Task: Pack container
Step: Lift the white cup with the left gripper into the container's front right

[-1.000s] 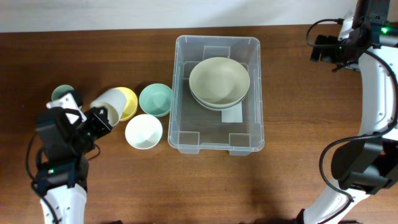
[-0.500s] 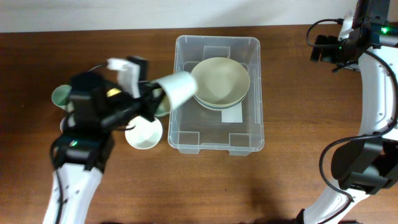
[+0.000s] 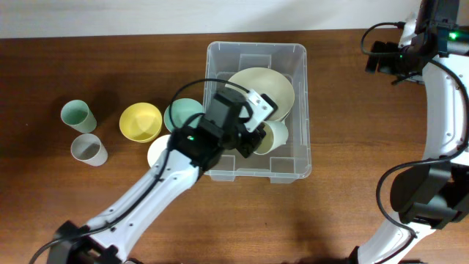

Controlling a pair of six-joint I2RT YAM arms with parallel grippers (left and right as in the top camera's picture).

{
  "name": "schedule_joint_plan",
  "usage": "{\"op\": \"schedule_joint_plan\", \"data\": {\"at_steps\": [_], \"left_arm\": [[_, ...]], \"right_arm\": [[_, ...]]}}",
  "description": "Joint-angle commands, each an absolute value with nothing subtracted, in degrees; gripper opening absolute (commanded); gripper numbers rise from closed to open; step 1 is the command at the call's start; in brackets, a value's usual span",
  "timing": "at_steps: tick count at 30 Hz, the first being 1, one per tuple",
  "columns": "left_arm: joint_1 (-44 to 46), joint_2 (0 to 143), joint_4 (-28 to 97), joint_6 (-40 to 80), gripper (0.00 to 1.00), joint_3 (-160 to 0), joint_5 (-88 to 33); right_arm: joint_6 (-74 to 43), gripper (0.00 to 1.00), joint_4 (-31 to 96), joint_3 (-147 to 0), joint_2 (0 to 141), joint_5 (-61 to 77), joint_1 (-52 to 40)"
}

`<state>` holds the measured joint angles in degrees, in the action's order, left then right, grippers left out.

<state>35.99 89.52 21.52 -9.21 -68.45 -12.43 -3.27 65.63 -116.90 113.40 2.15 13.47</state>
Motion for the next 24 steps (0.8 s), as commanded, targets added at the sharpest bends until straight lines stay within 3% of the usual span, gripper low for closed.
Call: {"op": "schedule_joint_plan", "data": {"at_steps": [1,24], "left_arm": [[38.7,92.0,20.0,-13.8,0.01,-70.5,-6.1],[46.8,99.0,18.1,-13.9,0.00,-70.5,1.3]], "right_arm": [[-3.9,0.99,65.6,-117.4,112.9,1.7,13.7],[-3.9,0.99,65.6,-117.4,112.9,1.7,13.7]]}}
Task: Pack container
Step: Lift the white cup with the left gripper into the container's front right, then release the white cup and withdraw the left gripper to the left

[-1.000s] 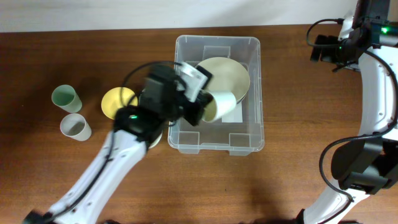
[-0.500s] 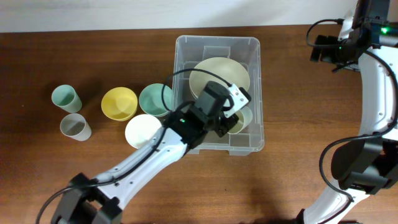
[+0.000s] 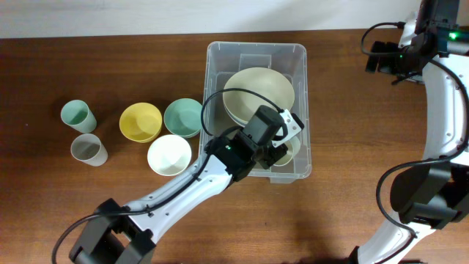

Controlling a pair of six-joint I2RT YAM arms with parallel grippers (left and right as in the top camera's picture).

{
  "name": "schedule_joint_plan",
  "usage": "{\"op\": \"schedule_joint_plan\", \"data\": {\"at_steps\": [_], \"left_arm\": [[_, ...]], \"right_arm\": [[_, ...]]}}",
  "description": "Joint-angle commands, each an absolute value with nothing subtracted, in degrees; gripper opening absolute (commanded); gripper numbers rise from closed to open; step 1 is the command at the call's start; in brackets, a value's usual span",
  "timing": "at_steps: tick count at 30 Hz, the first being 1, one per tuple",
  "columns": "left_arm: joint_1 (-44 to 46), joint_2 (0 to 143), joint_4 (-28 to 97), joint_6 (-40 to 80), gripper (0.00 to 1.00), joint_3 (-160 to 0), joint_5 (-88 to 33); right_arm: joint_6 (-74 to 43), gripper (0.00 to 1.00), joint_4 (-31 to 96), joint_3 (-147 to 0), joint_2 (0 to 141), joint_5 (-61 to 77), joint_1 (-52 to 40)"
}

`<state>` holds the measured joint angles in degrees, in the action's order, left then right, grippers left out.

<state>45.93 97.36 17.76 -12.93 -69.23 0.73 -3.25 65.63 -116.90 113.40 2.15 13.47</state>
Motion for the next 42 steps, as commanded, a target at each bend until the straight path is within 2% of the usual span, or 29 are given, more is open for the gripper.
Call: {"op": "schedule_joint_plan", "data": {"at_steps": [1,8,14,20,22,25,26,42], "left_arm": [[46.9,99.4,18.3,-13.9,0.00,-70.5,1.3],[48.6,100.4,19.7,-13.9,0.01,-70.6,2.2],[50.9,100.4,19.4,-16.6,0.00,-71.0,9.3],[50.9,100.4,18.5,-16.6,0.01,-71.0,9.3],[50.9,100.4,18.0,-16.6,0.11,-71.0,9.3],[50.9,100.4,17.1,-16.6,0.40,-71.0,9.3],[50.9,100.4,16.6,-16.6,0.45,-71.0,9.3],[50.9,100.4,19.2,-16.3,0.48,-79.2,10.5]], "right_arm": [[-3.9,0.99,65.6,-117.4,112.9,1.7,13.7],[-3.9,0.99,65.6,-117.4,112.9,1.7,13.7],[-3.9,0.99,65.6,-117.4,112.9,1.7,13.7],[-3.9,0.99,65.6,-117.4,112.9,1.7,13.7],[-3.9,0.99,65.6,-117.4,112.9,1.7,13.7],[-3.9,0.99,65.6,-117.4,112.9,1.7,13.7],[-3.9,0.99,65.6,-117.4,112.9,1.7,13.7],[-3.9,0.99,65.6,-117.4,112.9,1.7,13.7]]}}
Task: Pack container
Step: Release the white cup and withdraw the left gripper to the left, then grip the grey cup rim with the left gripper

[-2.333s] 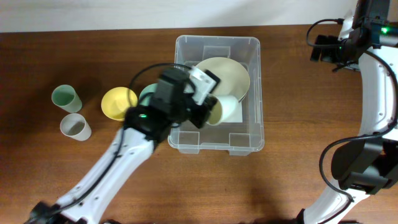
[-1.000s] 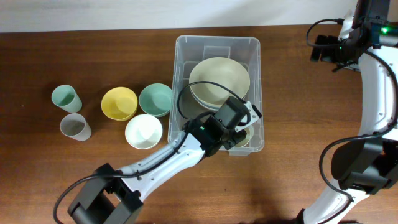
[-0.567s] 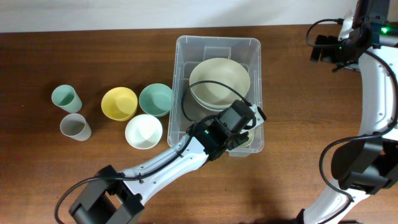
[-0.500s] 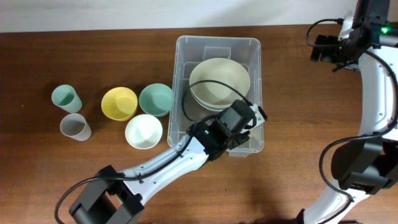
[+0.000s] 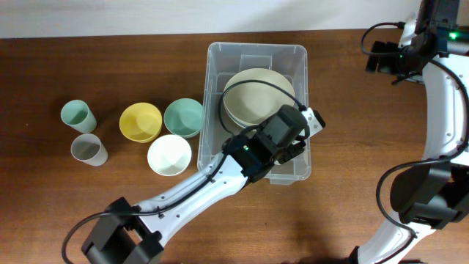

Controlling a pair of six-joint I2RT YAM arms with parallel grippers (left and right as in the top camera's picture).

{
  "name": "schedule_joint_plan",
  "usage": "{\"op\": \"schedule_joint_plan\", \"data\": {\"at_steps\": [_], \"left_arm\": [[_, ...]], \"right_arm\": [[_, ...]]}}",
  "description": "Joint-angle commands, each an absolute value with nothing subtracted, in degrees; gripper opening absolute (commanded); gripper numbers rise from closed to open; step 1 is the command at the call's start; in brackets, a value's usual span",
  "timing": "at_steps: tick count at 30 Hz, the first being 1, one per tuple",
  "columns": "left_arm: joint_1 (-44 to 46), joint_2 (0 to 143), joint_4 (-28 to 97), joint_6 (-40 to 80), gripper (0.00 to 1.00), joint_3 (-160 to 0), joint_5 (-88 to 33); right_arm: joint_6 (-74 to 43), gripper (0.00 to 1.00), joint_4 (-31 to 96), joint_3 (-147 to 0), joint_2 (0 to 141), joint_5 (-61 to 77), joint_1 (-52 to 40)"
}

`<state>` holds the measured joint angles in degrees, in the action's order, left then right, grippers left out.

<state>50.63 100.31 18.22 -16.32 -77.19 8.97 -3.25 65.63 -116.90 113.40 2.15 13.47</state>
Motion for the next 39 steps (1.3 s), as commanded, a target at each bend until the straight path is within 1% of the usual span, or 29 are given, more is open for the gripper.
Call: {"op": "schedule_joint_plan", "data": {"at_steps": [1,5,6,7,8,9,13,14,15,16,17,19,24,26,30,32,36,39], "left_arm": [[50.9,100.4,19.4,-16.2,0.49,-79.4,12.3],[49.6,99.7,20.8,-10.6,0.49,-80.5,25.5],[47.6,98.7,23.4,-7.4,0.65,-81.6,27.0],[46.1,98.1,25.0,-5.2,0.72,-82.2,27.0],[44.5,97.4,26.5,-3.0,0.74,-82.7,26.8],[40.8,95.7,29.7,1.5,0.75,-83.7,26.8],[27.7,89.9,37.4,12.6,0.76,-84.1,26.4],[24.1,88.6,39.3,14.7,0.77,-84.1,25.5],[18.2,86.7,42.0,17.3,0.87,-84.1,23.8],[14.8,85.8,43.5,18.5,0.93,-84.1,22.6],[9.3,84.7,45.4,19.7,0.94,-84.1,20.3],[1.5,84.4,47.2,20.1,0.94,-84.1,16.1],[-12.5,86.0,51.0,20.1,0.94,-84.0,6.2],[-17.0,87.2,52.7,21.0,0.94,-84.0,4.1],[-24.5,89.1,57.2,25.3,0.95,-83.1,0.6],[-26.1,89.8,57.4,25.3,0.94,-81.8,-0.7],[-28.6,91.7,56.7,26.3,0.94,-77.0,-2.2],[-30.8,92.1,52.1,26.3,0.93,-71.8,-8.3]], "right_arm": [[-3.9,0.99,65.6,-117.4,112.9,1.7,13.7],[-3.9,0.99,65.6,-117.4,112.9,1.7,13.7],[-3.9,0.99,65.6,-117.4,112.9,1.7,13.7],[-3.9,0.99,65.6,-117.4,112.9,1.7,13.7],[-3.9,0.99,65.6,-117.4,112.9,1.7,13.7],[-3.9,0.99,65.6,-117.4,112.9,1.7,13.7],[-3.9,0.99,65.6,-117.4,112.9,1.7,13.7],[-3.9,0.99,65.6,-117.4,112.9,1.7,13.7],[-3.9,0.99,65.6,-117.4,112.9,1.7,13.7],[-3.9,0.99,65.6,-117.4,112.9,1.7,13.7],[-3.9,0.99,65.6,-117.4,112.9,1.7,13.7],[-3.9,0.99,65.6,-117.4,112.9,1.7,13.7],[-3.9,0.99,65.6,-117.4,112.9,1.7,13.7],[-3.9,0.99,65.6,-117.4,112.9,1.7,13.7],[-3.9,0.99,65.6,-117.4,112.9,1.7,13.7],[-3.9,0.99,65.6,-117.4,112.9,1.7,13.7],[-3.9,0.99,65.6,-117.4,112.9,1.7,13.7],[-3.9,0.99,65.6,-117.4,112.9,1.7,13.7]]}}
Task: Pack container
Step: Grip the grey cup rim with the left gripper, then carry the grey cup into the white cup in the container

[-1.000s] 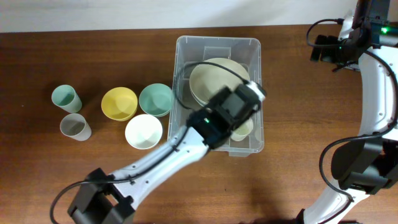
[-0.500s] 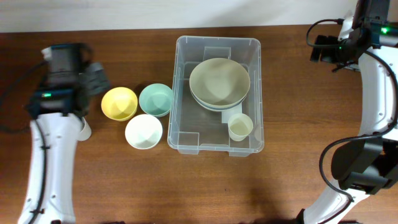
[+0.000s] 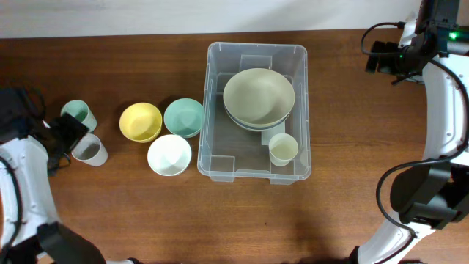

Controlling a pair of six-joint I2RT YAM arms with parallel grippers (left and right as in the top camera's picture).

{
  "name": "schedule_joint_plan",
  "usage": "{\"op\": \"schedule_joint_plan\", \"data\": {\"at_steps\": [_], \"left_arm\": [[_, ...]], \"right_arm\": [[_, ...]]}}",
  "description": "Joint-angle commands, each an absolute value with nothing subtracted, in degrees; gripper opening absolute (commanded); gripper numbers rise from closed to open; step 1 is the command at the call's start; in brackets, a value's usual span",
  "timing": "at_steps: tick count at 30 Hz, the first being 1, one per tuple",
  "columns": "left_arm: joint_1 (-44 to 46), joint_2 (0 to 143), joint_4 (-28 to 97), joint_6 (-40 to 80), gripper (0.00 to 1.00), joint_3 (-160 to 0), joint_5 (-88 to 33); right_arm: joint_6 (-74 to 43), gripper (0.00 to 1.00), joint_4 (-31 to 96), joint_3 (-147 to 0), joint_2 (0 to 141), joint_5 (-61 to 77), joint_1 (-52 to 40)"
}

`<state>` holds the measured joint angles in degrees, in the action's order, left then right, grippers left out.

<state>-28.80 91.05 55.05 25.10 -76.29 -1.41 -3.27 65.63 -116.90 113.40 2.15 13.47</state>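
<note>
The clear plastic container (image 3: 215,95) stands mid-table. It holds a stack of large cream bowls (image 3: 259,97), and a cream cup (image 3: 283,149) stands upright in its front right corner. Left of it on the table are a yellow bowl (image 3: 141,122), a green bowl (image 3: 183,117) and a white bowl (image 3: 169,155). Farther left stand a green cup (image 3: 78,115) and a grey cup (image 3: 89,149). My left gripper (image 3: 69,132) hovers between those two cups; its jaws are too dark to read. My right gripper (image 3: 379,57) is at the far right, away from everything.
The right arm runs down the right edge of the table. The left arm comes in from the left edge. The white wall borders the table at the back.
My left arm was reaching into the container's front right corner, hiding the cream cup. Now it is back at the far left by the two cups, and the cream cup stands free in the container.
My left gripper was over the container's middle with the cream cup beside it. Then it was lower, toward the front right of the container, then at that corner. Now the cup stands there alone and the arm is at the table's left. The right arm stayed still.
</note>
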Motion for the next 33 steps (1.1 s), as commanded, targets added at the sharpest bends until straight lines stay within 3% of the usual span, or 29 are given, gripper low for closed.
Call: {"op": "schedule_joint_plan", "data": {"at_steps": [1,10,13,20,22,25,27,28,29,33], "left_arm": [[-31.5,92.1,50.6,26.3,0.91,-70.1,-9.5],[-34.1,92.1,39.6,26.3,0.89,-60.4,-9.2],[-34.1,92.2,34.6,26.3,0.80,-58.0,-9.2],[-34.1,97.7,30.3,26.3,0.78,-58.0,-9.2],[-34.1,98.7,30.4,26.3,0.69,-58.0,-9.2],[-34.1,98.9,30.4,26.3,0.36,-58.0,-9.7],[-34.1,98.8,30.4,26.3,0.20,-58.2,-11.1],[-34.1,98.5,30.5,26.3,0.06,-58.5,-12.5],[-34.2,98.1,30.8,26.3,0.01,-58.8,-13.9],[-34.3,91.7,33.8,25.9,0.01,-60.4,-19.5]], "right_arm": [[-3.9,0.99,65.6,-117.4,112.9,1.7,13.7],[-3.9,0.99,65.6,-117.4,112.9,1.7,13.7],[-3.9,0.99,65.6,-117.4,112.9,1.7,13.7],[-3.9,0.99,65.6,-117.4,112.9,1.7,13.7],[-3.9,0.99,65.6,-117.4,112.9,1.7,13.7],[-3.9,0.99,65.6,-117.4,112.9,1.7,13.7],[-3.9,0.99,65.6,-117.4,112.9,1.7,13.7],[-3.9,0.99,65.6,-117.4,112.9,1.7,13.7],[-3.9,0.99,65.6,-117.4,112.9,1.7,13.7],[-3.9,0.99,65.6,-117.4,112.9,1.7,13.7]]}}
